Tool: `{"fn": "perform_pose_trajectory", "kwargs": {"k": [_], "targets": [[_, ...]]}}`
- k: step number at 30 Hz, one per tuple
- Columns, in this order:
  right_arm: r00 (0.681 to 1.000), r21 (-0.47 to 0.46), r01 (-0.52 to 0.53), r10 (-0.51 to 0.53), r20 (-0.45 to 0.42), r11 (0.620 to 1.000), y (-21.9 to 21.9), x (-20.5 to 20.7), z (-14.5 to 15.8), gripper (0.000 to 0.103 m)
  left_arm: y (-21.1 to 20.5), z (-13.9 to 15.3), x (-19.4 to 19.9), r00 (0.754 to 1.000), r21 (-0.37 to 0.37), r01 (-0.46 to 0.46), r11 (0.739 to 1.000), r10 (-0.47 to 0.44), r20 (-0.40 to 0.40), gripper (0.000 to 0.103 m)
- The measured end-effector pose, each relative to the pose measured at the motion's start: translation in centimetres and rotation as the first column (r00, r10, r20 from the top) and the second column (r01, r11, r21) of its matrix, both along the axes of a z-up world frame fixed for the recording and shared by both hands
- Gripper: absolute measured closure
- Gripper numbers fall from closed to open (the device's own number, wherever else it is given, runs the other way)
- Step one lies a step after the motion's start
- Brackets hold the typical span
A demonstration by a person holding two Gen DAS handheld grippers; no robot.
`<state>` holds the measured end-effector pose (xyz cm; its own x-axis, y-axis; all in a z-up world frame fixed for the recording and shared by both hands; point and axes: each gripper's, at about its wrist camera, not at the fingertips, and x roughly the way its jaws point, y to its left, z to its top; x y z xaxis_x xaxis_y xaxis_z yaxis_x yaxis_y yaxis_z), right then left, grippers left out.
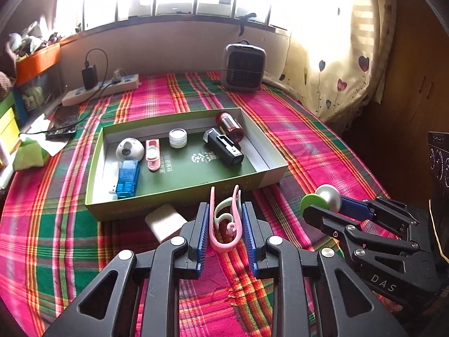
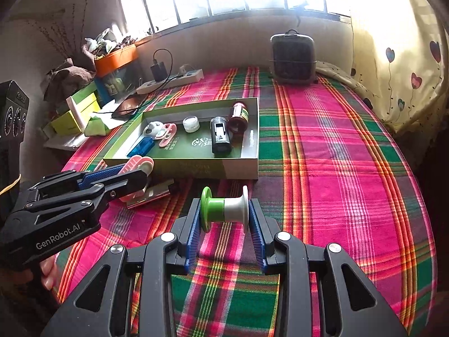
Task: Organize rigid objects
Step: 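Lift the spool and pink hook toward the tray with both grippers, then carry the green-and-white spool and pink hook clip over the green tray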
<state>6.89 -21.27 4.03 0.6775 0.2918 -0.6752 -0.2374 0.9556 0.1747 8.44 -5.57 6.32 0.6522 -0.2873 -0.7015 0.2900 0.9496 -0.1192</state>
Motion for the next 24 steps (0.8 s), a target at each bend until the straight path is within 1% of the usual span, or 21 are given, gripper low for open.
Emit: {"fn": "perform_pose_trajectory", "kwargs": {"k": [6, 15, 20, 24], "targets": [[1.000, -0.003, -0.015, 0.015, 0.015, 1.000, 0.7, 0.6, 0.9, 0.069, 1.5, 0.9, 0.7, 0.999, -0.011, -0.033, 0.999, 0.033, 0.013, 0.081], [0.999, -0.022, -0.031, 0.032, 0.025, 0.999, 1.7, 2.5, 1.6, 0.069, 3.6, 1.1, 2.5, 0.997, -0.026, -0.072, 0.997, 0.072, 0.002, 0.081], [0.999, -0.026, -0.033, 0.034, 0.009, 0.999, 2.1, 4.3, 1.6, 0.069, 4.6, 0.9, 3.9, 0.996, -0.030, -0.089, 0.996, 0.088, -0.007, 0.081], [0.999, -0.011, -0.041, 0.041, -0.008, 0.999, 2.7, 5.7, 1.5, 0.069, 5.3, 0.7, 4.9, 0.996, -0.036, -0.094, 0.995, 0.093, -0.018, 0.081]]}}
